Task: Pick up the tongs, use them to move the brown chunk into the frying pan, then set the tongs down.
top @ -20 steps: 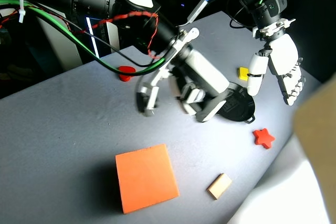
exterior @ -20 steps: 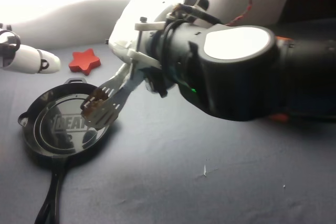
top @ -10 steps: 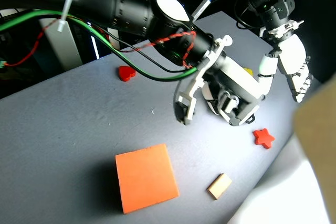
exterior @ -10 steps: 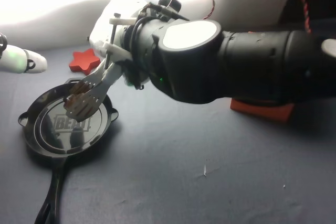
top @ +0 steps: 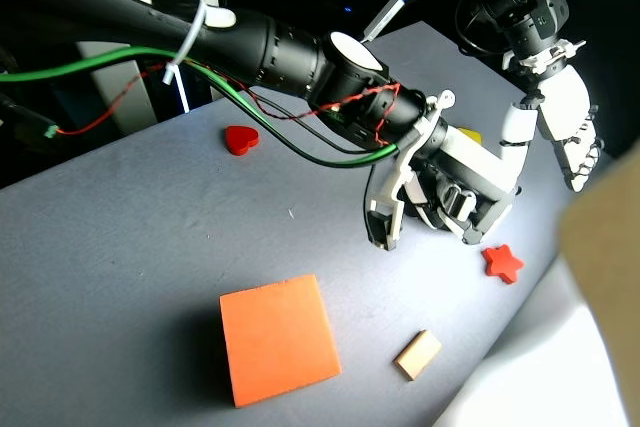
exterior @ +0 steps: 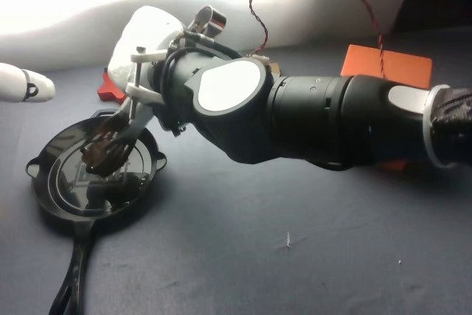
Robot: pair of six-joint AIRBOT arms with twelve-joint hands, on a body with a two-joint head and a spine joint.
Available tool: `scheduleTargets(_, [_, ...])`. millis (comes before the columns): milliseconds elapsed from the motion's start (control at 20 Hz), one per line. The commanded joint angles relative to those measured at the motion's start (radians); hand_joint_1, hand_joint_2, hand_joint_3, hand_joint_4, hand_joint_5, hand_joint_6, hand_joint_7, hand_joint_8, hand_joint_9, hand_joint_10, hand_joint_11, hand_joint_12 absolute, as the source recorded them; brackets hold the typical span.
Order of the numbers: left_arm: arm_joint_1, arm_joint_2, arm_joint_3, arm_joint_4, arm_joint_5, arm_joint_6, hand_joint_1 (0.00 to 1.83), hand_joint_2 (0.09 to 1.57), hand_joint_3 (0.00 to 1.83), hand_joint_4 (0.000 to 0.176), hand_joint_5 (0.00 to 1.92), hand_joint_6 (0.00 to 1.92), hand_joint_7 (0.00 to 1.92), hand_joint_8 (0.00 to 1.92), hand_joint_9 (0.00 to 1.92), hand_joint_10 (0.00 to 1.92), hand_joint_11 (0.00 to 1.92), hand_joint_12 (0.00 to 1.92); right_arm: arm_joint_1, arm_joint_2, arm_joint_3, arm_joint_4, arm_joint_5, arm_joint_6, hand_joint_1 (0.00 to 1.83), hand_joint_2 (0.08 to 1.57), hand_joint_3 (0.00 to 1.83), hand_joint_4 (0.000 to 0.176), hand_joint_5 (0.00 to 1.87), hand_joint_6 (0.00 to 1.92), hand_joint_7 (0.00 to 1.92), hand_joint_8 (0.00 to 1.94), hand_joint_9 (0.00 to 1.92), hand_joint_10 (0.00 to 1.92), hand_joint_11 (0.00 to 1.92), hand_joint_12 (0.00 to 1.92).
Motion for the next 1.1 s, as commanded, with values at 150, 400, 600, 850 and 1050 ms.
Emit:
scheduleTargets(150, [-0.016, -0.003, 0.002, 0.05, -0.022, 0.006, 0.0, 1.13, 0.0, 0.0, 0.01, 0.01, 0.05, 0.01, 0.04, 0.01, 0.02, 0.01, 0.008, -0.001, 0.002, -0.057, -0.026, 0.012, 0.99, 1.39, 0.0, 0.176, 1.19, 1.92, 1.36, 1.94, 1.46, 1.92, 1.59, 1.92])
scheduleTargets(400, [-0.018, -0.008, 0.001, 0.05, -0.028, 0.007, 0.0, 1.12, 0.0, 0.0, 0.0, 0.0, 0.03, 0.0, 0.02, 0.0, 0.0, 0.0, 0.008, -0.002, 0.002, -0.057, -0.034, 0.016, 0.91, 1.41, 0.01, 0.176, 1.12, 1.92, 1.27, 1.94, 1.37, 1.92, 1.43, 1.92])
scheduleTargets(600, [-0.018, -0.009, 0.001, 0.05, -0.03, 0.007, 0.0, 1.13, 0.0, 0.0, 0.0, 0.0, 0.03, 0.0, 0.02, 0.0, 0.0, 0.0, 0.005, 0.001, 0.002, -0.065, -0.049, 0.017, 0.97, 1.35, 0.0, 0.0, 0.69, 1.61, 1.08, 1.77, 1.1, 1.91, 1.06, 1.92])
scheduleTargets(850, [-0.018, -0.01, 0.0, 0.05, -0.031, 0.007, 0.0, 1.13, 0.0, 0.0, 0.01, 0.0, 0.05, 0.01, 0.04, 0.01, 0.01, 0.01, 0.0, 0.006, 0.002, -0.069, -0.059, 0.011, 1.02, 1.32, 0.0, 0.0, 0.64, 1.51, 0.91, 1.49, 0.86, 1.73, 0.78, 1.92])
scheduleTargets(1050, [-0.018, -0.01, 0.0, 0.05, -0.033, 0.007, 0.0, 1.13, 0.0, 0.0, 0.0, 0.0, 0.03, 0.0, 0.03, 0.0, 0.0, 0.0, 0.016, 0.029, -0.012, -0.069, -0.063, 0.024, 1.04, 1.29, 0.0, 0.0, 0.68, 1.44, 0.88, 1.08, 0.8, 1.35, 0.68, 1.75])
